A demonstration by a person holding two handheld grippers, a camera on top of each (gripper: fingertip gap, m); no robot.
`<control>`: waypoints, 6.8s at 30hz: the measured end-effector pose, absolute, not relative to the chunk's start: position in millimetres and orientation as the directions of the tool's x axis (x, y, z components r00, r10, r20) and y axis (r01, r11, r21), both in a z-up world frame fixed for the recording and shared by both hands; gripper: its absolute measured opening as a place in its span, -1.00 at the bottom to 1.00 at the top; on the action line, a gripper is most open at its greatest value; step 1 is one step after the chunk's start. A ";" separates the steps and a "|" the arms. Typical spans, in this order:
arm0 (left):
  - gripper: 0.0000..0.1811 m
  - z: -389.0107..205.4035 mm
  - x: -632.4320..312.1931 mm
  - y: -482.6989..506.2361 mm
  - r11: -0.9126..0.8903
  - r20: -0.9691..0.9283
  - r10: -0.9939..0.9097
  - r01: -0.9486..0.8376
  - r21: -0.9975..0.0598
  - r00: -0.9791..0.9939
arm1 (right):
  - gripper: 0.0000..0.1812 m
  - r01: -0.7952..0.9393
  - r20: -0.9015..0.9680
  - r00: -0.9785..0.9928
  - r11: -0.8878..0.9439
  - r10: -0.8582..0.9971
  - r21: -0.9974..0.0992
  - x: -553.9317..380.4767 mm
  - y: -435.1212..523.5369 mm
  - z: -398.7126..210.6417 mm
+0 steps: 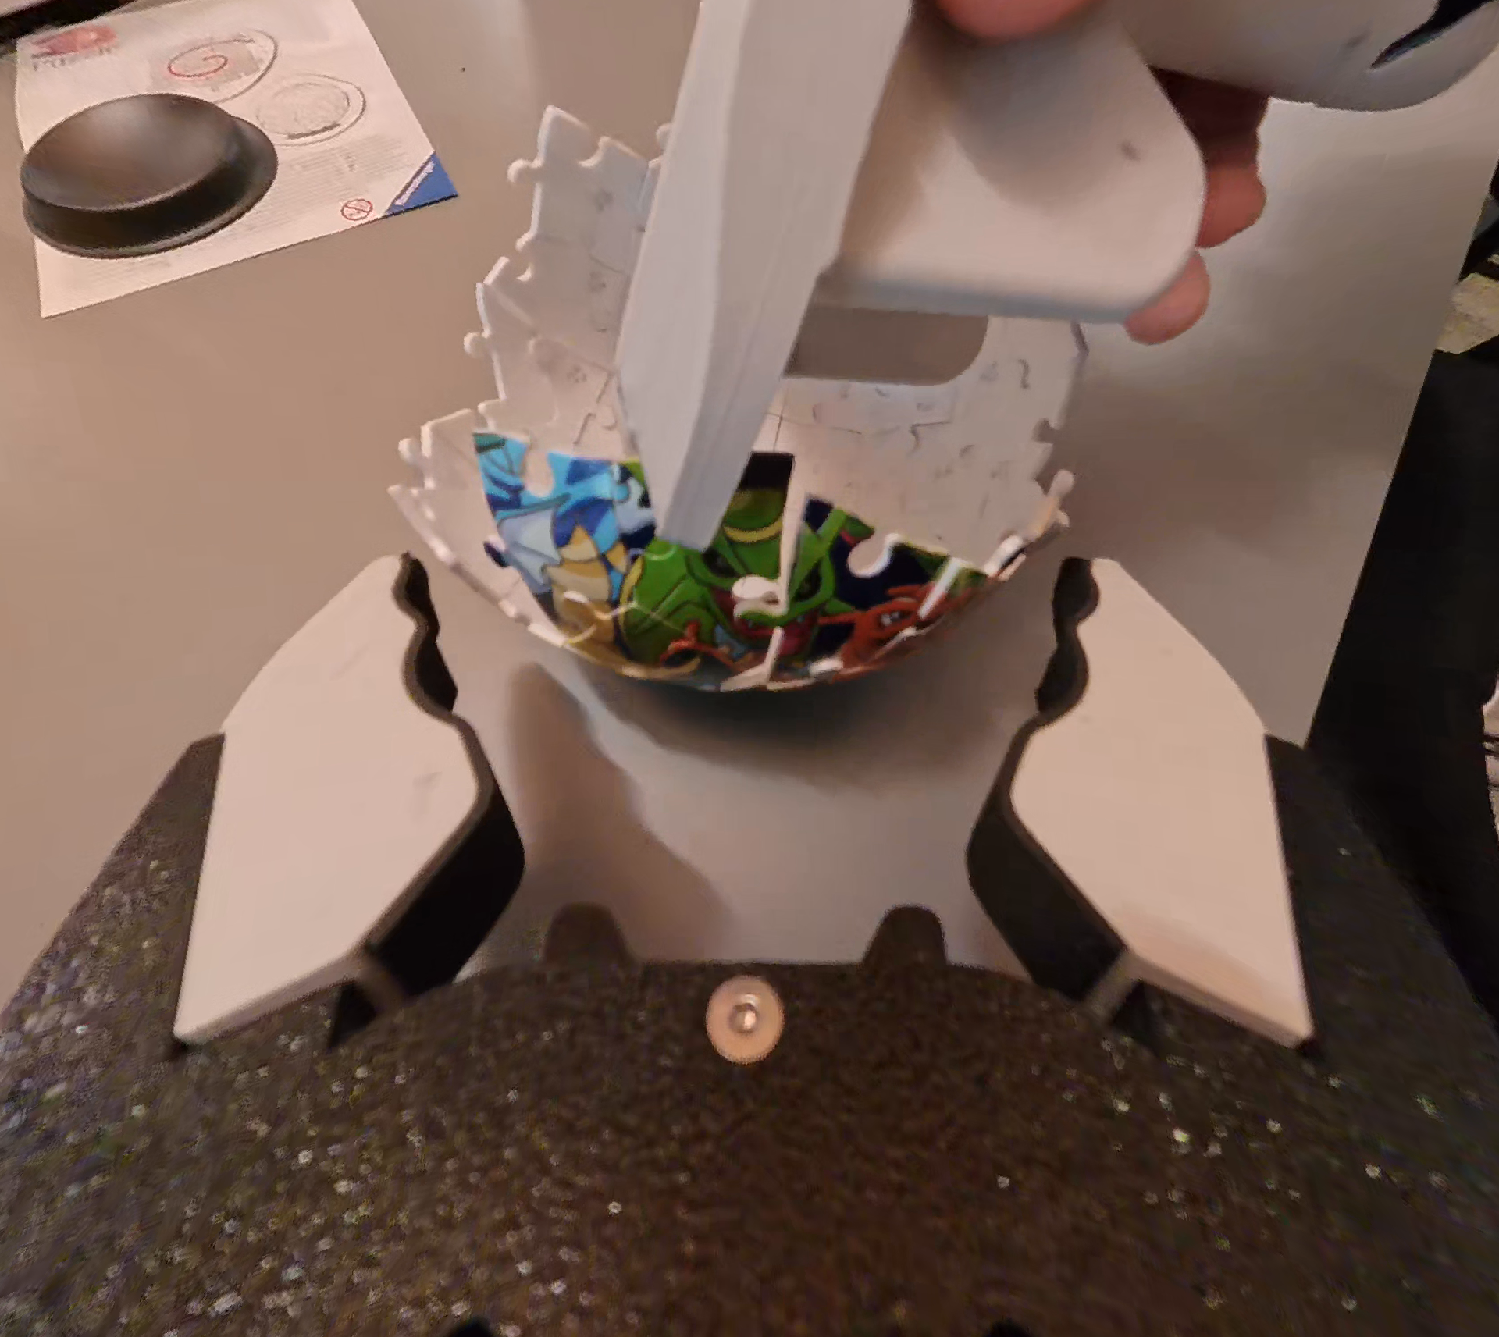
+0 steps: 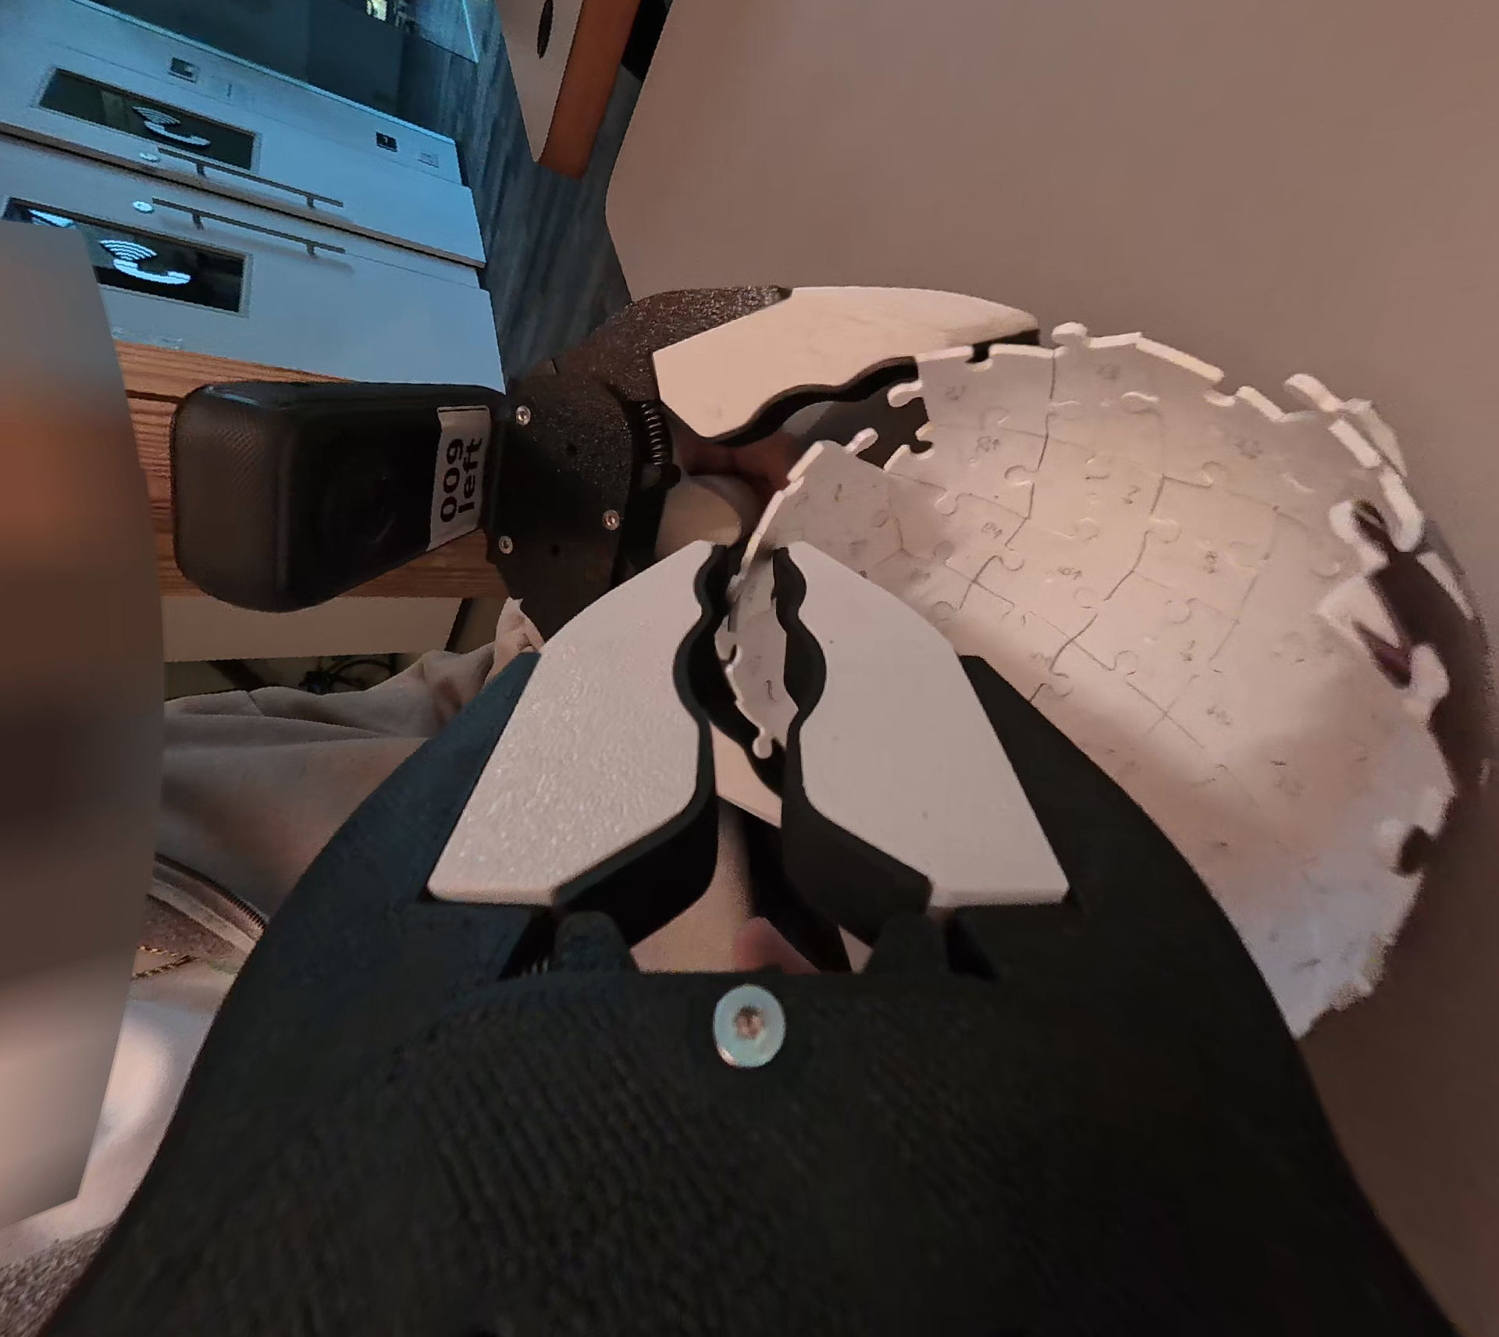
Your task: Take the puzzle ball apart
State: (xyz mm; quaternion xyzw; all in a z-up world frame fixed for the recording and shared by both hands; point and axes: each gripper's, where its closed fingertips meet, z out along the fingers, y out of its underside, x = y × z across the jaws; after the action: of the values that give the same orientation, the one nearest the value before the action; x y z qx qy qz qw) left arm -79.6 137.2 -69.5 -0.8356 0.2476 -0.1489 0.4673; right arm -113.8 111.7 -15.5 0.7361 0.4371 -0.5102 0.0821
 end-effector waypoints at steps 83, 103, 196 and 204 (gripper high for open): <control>0.15 -63.1 -74.1 143.9 -0.380 -0.118 -0.519 -0.353 -0.855 0.846 | -0.20 0.660 0.103 0.244 -0.088 0.964 -0.746 -8.9 162.4 -77.9; 0.03 -54.5 -97.3 170.5 -0.415 -0.180 -0.457 -0.387 -0.823 0.871 | -0.29 0.416 0.061 0.188 -0.023 0.980 -0.909 -19.9 221.7 -52.8; -0.96 -47.5 -74.8 149.2 -0.451 0.282 -0.893 -0.706 -0.546 0.352 | -0.44 0.223 0.483 -0.247 0.534 0.840 -0.816 -83.0 175.3 -26.2; -0.96 -48.4 -74.5 151.0 -0.427 0.260 -0.904 -0.743 -0.516 0.340 | -0.39 0.207 0.463 -0.233 0.509 0.855 -0.836 -80.7 178.7 -23.3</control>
State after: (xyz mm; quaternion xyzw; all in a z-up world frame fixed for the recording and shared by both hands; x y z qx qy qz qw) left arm -74.5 151.0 -48.4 -0.8037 0.5121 -0.2603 0.1549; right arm -80.7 178.7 -23.3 0.3719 0.7138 -0.3275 -0.4949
